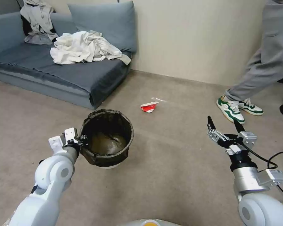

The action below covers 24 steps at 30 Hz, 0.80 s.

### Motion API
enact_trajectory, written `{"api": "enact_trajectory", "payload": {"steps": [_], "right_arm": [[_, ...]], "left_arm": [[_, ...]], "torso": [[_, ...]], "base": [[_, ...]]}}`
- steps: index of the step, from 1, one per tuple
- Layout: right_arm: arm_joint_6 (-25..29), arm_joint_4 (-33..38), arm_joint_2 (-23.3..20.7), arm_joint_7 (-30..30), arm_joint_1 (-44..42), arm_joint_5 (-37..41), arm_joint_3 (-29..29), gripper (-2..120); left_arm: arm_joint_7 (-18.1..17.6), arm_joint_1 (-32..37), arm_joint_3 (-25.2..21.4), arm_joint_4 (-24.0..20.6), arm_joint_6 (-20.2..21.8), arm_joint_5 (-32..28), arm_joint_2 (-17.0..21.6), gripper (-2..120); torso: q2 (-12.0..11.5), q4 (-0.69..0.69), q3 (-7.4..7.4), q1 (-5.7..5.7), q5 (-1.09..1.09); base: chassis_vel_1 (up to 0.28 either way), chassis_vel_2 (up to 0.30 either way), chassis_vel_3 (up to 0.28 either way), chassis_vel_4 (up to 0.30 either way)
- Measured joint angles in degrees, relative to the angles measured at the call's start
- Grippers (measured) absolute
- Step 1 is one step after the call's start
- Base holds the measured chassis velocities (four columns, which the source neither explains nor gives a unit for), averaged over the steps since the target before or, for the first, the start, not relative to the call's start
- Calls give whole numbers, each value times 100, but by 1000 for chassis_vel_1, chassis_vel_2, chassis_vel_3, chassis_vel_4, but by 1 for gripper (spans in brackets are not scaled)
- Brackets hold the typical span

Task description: Pick up the trash can from the floor.

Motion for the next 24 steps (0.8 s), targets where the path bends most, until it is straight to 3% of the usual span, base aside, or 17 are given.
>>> {"api": "enact_trajectory", "payload": {"steps": [24], "right_arm": [[30,87,-7,-12,-80,-1,10,100]], "left_arm": [[25,105,-64,-166,-22,37,3,3]], "torso": [[0,0,0,0,-1]], "base": [[0,0,0,0]]}}
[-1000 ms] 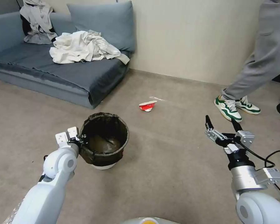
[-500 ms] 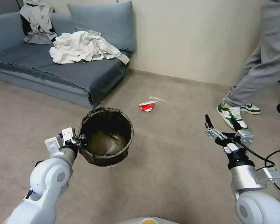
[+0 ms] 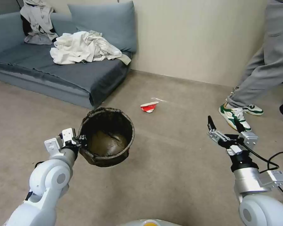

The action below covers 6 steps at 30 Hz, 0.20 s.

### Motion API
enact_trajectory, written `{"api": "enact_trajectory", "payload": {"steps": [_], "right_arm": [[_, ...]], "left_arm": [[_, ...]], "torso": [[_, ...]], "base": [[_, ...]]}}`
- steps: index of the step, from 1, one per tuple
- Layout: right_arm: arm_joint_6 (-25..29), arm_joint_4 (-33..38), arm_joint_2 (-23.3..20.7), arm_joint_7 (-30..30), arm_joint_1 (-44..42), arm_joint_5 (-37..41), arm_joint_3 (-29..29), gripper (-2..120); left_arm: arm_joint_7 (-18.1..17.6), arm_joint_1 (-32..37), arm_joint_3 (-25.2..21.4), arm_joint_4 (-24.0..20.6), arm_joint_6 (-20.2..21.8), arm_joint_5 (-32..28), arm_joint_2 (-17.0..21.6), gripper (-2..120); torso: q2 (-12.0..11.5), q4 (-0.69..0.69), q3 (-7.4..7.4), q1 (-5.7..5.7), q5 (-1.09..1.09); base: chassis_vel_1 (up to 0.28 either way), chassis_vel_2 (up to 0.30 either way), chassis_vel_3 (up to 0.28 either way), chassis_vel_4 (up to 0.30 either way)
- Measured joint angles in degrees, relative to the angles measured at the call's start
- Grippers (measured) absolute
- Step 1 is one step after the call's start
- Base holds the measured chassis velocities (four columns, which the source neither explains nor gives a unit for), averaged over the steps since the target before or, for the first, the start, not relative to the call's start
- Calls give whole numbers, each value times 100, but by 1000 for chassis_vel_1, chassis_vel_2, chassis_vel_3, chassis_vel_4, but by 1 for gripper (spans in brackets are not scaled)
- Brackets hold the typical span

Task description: Pick up the trash can from the floor.

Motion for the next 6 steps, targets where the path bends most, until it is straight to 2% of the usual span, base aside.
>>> {"api": "enact_trajectory", "payload": {"steps": [6], "right_arm": [[0,21,12,0,-24,-31,3,100]], "left_arm": [[9,-30,2,4,-12,-2,-1,3]], "torso": [[0,0,0,0,0]], "base": [[0,0,0,0]]}}
